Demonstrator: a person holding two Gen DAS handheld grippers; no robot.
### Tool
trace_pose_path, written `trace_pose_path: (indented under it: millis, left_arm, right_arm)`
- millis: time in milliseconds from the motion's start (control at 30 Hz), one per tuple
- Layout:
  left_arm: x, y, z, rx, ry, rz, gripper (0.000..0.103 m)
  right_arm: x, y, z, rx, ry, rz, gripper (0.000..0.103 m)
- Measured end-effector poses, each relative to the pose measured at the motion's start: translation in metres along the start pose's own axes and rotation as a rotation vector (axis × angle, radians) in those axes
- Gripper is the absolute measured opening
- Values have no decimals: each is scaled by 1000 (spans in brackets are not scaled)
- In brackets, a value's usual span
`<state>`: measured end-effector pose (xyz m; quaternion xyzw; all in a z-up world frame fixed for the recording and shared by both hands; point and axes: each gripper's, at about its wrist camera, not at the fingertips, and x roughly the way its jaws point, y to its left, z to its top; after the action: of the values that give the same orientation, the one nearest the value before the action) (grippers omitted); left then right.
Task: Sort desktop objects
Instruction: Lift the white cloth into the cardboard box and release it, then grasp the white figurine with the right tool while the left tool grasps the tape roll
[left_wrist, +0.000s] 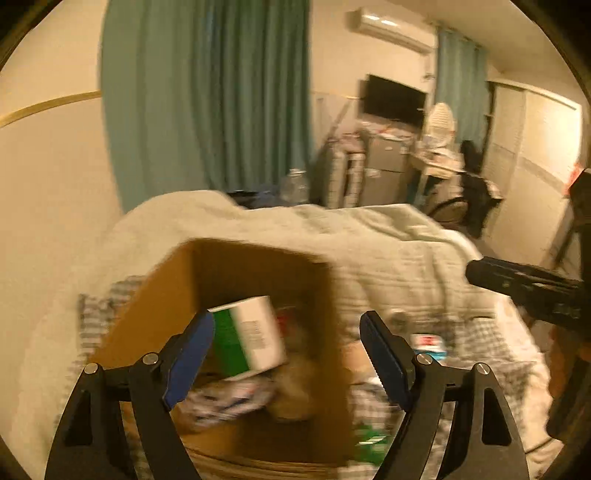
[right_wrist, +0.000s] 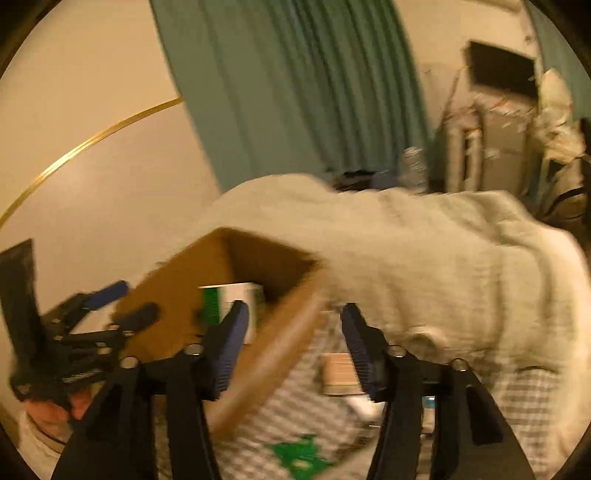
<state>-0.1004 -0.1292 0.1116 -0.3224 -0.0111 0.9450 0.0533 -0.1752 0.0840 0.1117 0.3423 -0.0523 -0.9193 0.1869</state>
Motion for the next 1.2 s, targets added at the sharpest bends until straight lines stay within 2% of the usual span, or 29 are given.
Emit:
trace_pose_path:
  millis: [100, 167, 233, 333, 433, 633, 733, 800, 933, 1133, 1167, 1200]
  left_arm:
    - [-1, -43, 2, -10, 24, -68, 101]
    - [8, -71, -3, -23, 37, -98, 103]
    - [31, -98, -14, -21, 90, -120, 103]
    - [75, -124, -36, -17, 167, -78, 103]
    - [117, -140, -62, 10, 233, -25, 103]
    - [176, -143, -98, 47, 312, 31, 102]
    - [191, -142, -101, 87, 303, 95, 103]
    - [198, -135, -103, 87, 285, 111, 103]
    - [206, -123, -100, 57, 268, 107, 103]
    - [229, -136, -89, 102, 287, 81, 103]
    - [233, -138, -87, 108, 293, 84, 103]
    - [239, -139, -85, 110, 298, 89, 103]
  right_arm:
    - [-32, -30, -10, 16, -19, -72, 55]
    - [-46, -44, -21, 22, -18, -106, 57]
    - [-51, -61, -37, 31, -5, -148, 61]
    - [-45, -90, -63, 43, 43, -208, 61]
    - [-26, -120, -93, 69, 94, -232, 61]
    - [36, -133, -135, 70, 198, -201, 61]
    - [67, -134, -147, 50, 229, -207, 61]
    - [85, -136, -154, 38, 251, -209, 61]
    - [114, -149, -164, 68, 311, -198, 62]
    - [138, -155, -162, 95, 354, -198, 63]
    - [139, -159, -162, 113, 355, -190, 57]
    - [138, -161, -162, 122, 353, -170, 55]
